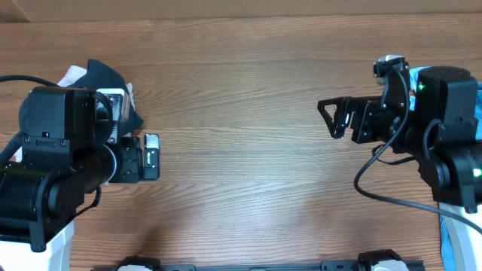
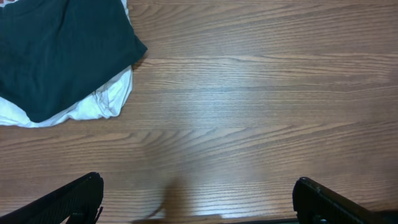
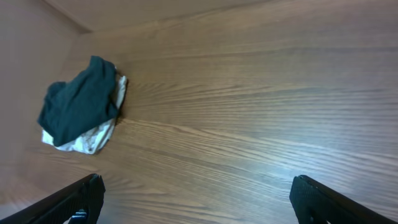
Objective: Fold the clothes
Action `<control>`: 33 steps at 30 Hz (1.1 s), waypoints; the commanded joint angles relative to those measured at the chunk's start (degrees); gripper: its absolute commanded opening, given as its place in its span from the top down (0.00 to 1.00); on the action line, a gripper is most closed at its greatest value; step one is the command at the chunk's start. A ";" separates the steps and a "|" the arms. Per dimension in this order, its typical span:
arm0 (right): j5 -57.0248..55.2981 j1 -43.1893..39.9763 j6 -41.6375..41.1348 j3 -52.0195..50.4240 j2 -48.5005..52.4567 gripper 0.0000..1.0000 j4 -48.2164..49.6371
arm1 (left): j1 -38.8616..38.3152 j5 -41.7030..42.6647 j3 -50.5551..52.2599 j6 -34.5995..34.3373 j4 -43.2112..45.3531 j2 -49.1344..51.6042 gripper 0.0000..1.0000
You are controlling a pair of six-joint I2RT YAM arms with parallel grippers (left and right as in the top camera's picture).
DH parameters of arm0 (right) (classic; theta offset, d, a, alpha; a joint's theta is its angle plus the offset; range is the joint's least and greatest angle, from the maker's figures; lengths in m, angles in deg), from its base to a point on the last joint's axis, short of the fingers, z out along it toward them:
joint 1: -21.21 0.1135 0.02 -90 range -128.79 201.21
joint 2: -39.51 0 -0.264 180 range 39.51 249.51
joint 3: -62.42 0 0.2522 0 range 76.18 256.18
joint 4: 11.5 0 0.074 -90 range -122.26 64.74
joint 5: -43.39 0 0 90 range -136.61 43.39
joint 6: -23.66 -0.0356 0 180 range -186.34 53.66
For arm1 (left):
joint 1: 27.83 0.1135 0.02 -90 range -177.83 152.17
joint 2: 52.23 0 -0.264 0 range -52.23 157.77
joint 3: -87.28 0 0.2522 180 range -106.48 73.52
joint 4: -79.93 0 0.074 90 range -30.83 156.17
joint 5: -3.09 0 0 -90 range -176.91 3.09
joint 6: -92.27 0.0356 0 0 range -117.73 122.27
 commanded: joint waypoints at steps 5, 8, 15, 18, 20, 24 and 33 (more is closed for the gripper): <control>-10.21 0.61 11.93 -3.89 -17.22 0.00 4.13 | -0.37 -0.57 0.35 -0.74 0.07 0.15 0.00; -11.28 0.09 12.00 -13.38 -26.64 0.00 6.97 | -0.37 -0.55 0.35 -0.76 0.09 0.17 0.00; -11.23 -2.97 12.00 -43.91 -46.60 0.00 14.56 | -0.37 -0.57 0.35 -0.76 0.07 0.26 0.00; -9.25 -2.91 11.98 -54.66 -52.50 0.00 16.57 | -0.37 -0.57 0.35 -0.74 0.09 0.26 0.00; -7.13 -2.91 11.96 -60.46 -56.43 0.00 19.19 | -0.37 -0.55 0.35 -0.76 0.07 0.26 0.00; -2.64 -2.84 11.96 -68.67 -63.14 0.00 21.55 | -0.37 -0.57 0.35 -0.74 0.07 0.31 0.00; -0.83 -2.05 12.00 -74.36 -65.24 0.00 23.30 | -0.37 -0.55 0.35 -0.76 0.07 0.37 0.00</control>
